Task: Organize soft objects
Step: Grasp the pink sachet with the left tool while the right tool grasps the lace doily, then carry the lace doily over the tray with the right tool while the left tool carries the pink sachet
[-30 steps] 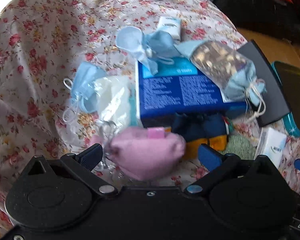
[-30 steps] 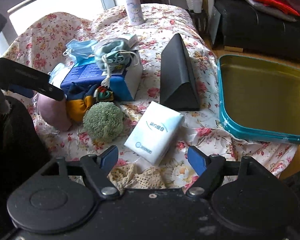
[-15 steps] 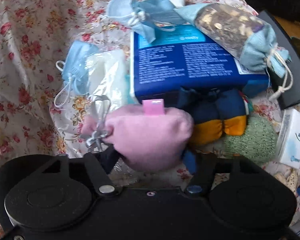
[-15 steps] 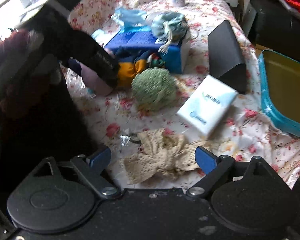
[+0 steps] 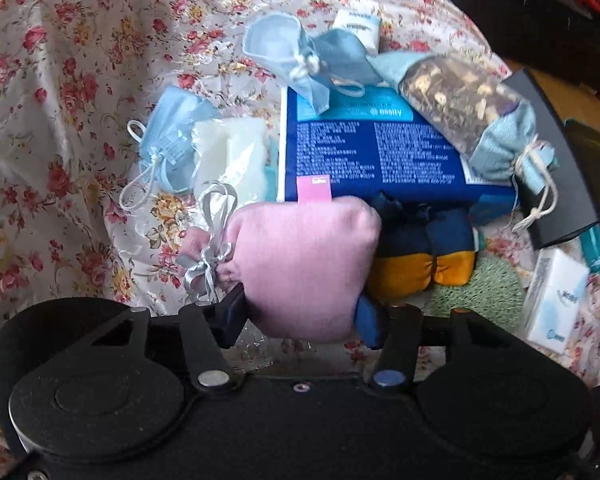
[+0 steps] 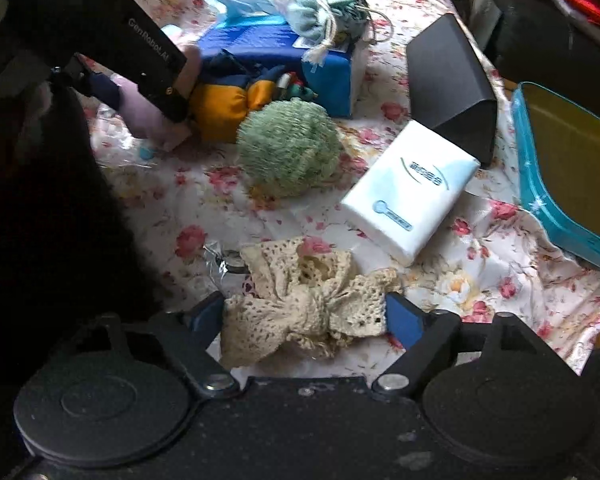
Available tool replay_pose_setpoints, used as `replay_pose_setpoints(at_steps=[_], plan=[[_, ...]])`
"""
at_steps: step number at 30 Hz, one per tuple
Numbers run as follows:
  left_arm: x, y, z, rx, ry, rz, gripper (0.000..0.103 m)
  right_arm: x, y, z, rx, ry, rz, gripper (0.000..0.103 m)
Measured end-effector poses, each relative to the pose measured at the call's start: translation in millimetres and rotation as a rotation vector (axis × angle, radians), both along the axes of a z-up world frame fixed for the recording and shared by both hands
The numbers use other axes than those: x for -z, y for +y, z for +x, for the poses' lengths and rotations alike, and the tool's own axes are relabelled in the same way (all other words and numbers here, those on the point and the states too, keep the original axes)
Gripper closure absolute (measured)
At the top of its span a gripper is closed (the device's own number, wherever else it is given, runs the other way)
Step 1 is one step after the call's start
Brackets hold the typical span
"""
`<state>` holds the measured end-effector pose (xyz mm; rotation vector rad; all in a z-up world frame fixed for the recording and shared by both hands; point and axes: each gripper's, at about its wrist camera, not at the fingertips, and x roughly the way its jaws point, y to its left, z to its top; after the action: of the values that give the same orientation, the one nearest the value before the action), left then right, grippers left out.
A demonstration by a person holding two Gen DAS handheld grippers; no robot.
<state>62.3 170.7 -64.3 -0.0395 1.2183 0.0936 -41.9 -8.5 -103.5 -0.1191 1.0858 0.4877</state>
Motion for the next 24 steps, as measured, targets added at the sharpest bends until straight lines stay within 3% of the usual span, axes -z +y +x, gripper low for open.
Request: replay_pose_setpoints(at_steps=[6,10,13,14,19,22,23,24], plan=[[-18,8,-8,-0.011,-0.042,-0.030,0.058,-16,-14,-6,0.025,-0.009,0.081,0.022],[-17,8,-5,0.011,-0.030,-0.020,0.058,-24,-20,-8,0.045,-0.010,0.099,0.021],[-7,4,0,0.017,0.009,-0.002,0.044,-24,-21,-7,0.059,-0.012,0.091,0.021],[-2,4,4,0.013,0.024,-0.003,0.029,-24,-21,-7,0.062,-0.013,0.087,0.021],[14,-6,15,0.018,0.050,0.049,0.020,-23,-23,-7,0.081,-0.013,0.080,0.021],[16,-10,15,0.027,0.048,0.066,0.030,-23,-25,-9,0.088,-0.016,0.086,0.021],[14,-10,13,0.031,0.037,0.066,0.048,-23,-25,-9,0.091,-0.017,0.088,0.021],[11,-9,10,0.030,0.024,0.070,0.052,-24,-26,-10,0.093,-0.019,0.091,0.021]])
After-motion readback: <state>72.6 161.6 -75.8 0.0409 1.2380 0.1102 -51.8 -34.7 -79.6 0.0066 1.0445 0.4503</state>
